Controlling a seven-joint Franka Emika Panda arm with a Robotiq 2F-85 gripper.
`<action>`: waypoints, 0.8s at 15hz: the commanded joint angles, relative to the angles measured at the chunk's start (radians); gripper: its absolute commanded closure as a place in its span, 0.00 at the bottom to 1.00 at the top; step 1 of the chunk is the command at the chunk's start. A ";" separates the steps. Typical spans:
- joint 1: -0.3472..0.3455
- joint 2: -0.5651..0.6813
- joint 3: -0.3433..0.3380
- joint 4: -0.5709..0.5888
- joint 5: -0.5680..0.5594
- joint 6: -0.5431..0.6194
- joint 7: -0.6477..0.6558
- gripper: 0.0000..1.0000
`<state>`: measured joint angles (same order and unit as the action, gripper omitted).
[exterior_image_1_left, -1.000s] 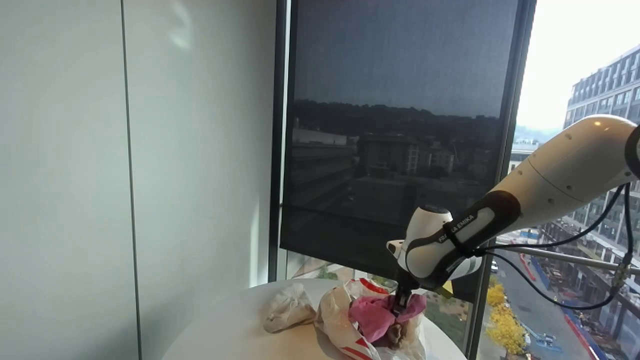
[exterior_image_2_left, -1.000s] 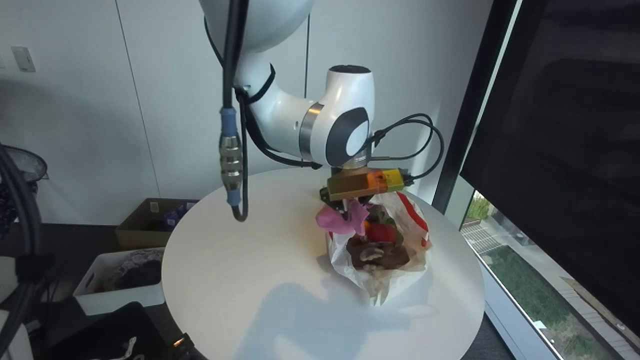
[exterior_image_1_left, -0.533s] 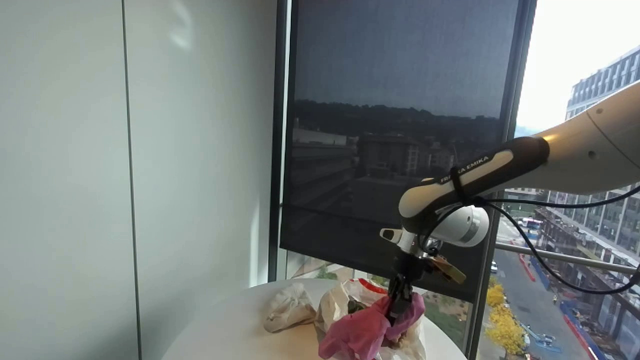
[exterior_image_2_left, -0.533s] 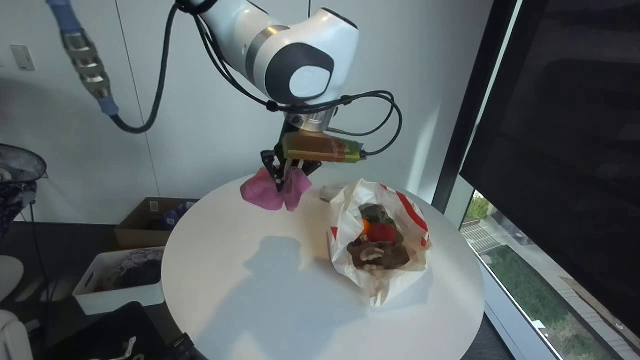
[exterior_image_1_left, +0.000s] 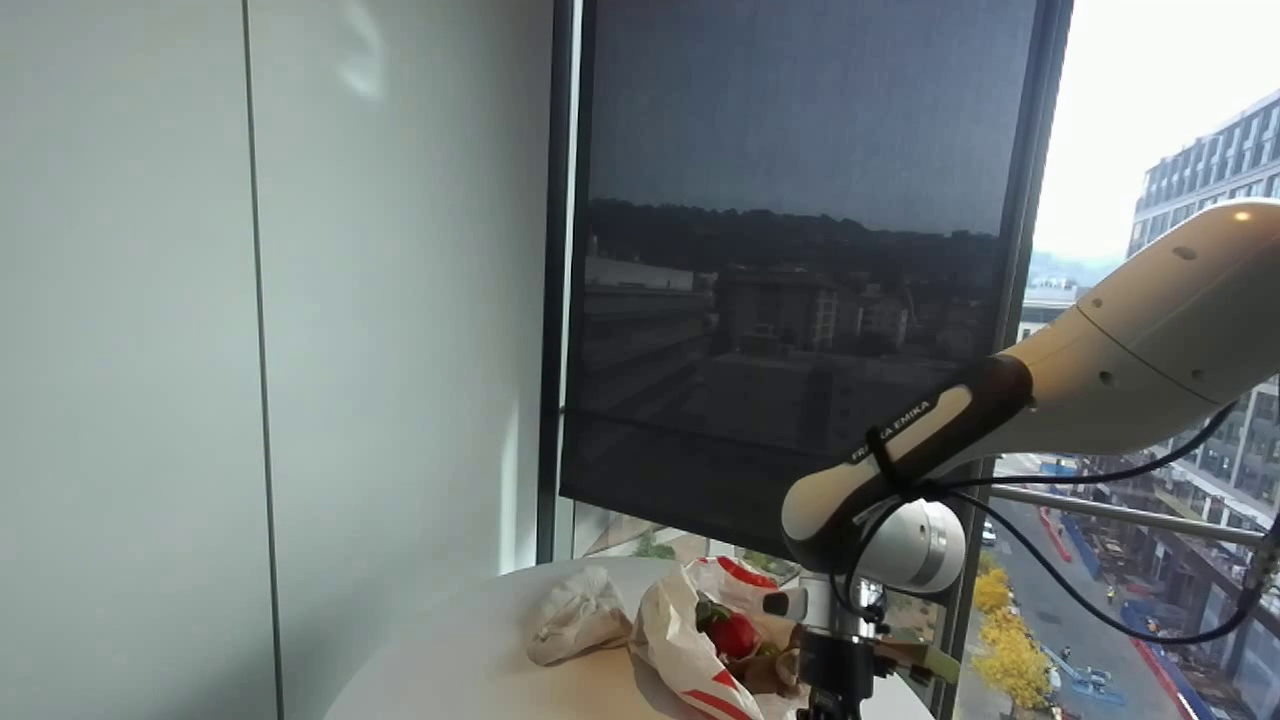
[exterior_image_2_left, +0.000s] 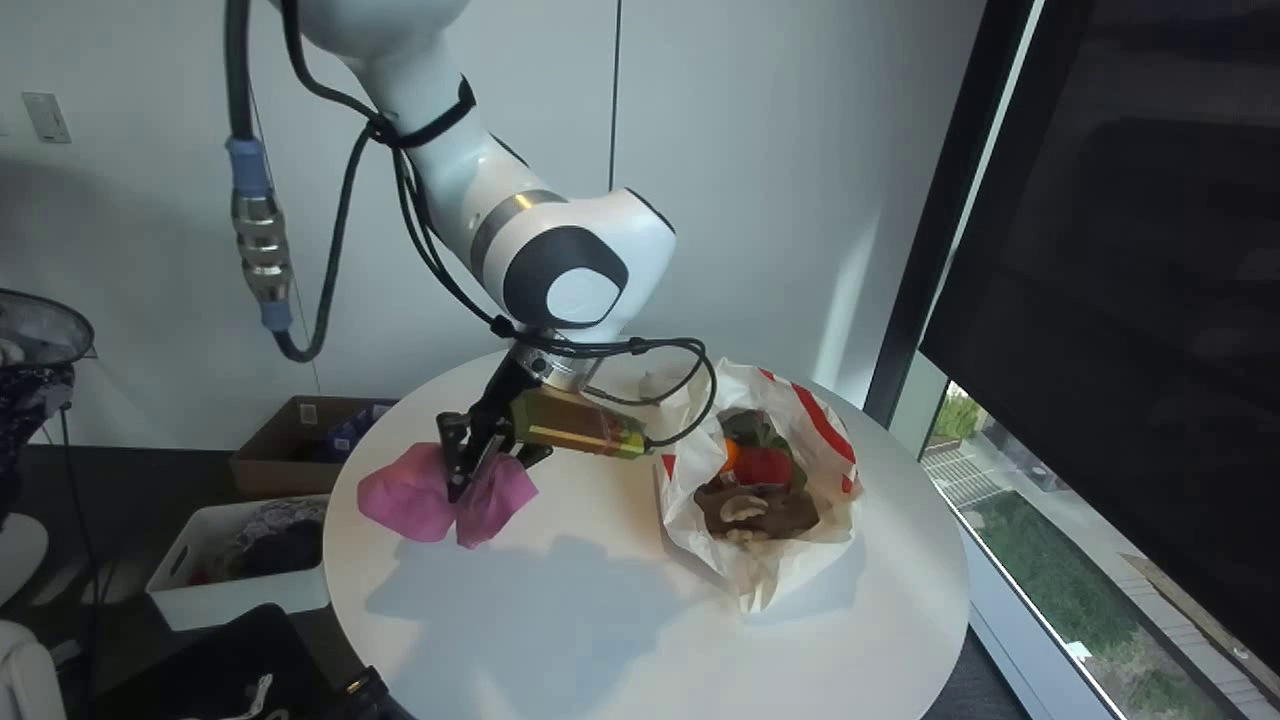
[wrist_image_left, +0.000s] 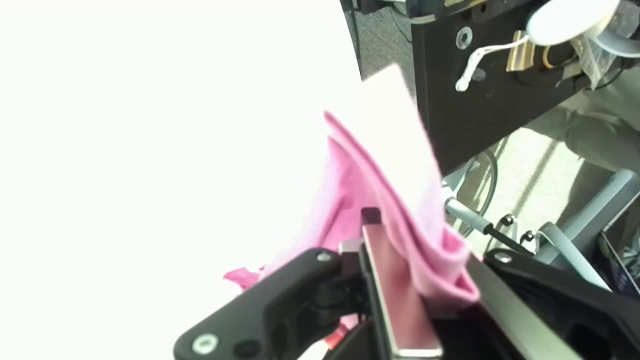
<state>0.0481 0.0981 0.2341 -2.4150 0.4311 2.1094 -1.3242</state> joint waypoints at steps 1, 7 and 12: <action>0.041 0.129 -0.008 -0.041 0.006 0.195 -0.055 0.90; -0.009 0.294 0.002 -0.015 -0.040 0.306 -0.034 0.58; -0.056 0.195 0.005 0.024 -0.032 0.167 -0.011 0.20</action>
<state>0.0193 0.3799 0.2327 -2.4109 0.3997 2.3340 -1.3516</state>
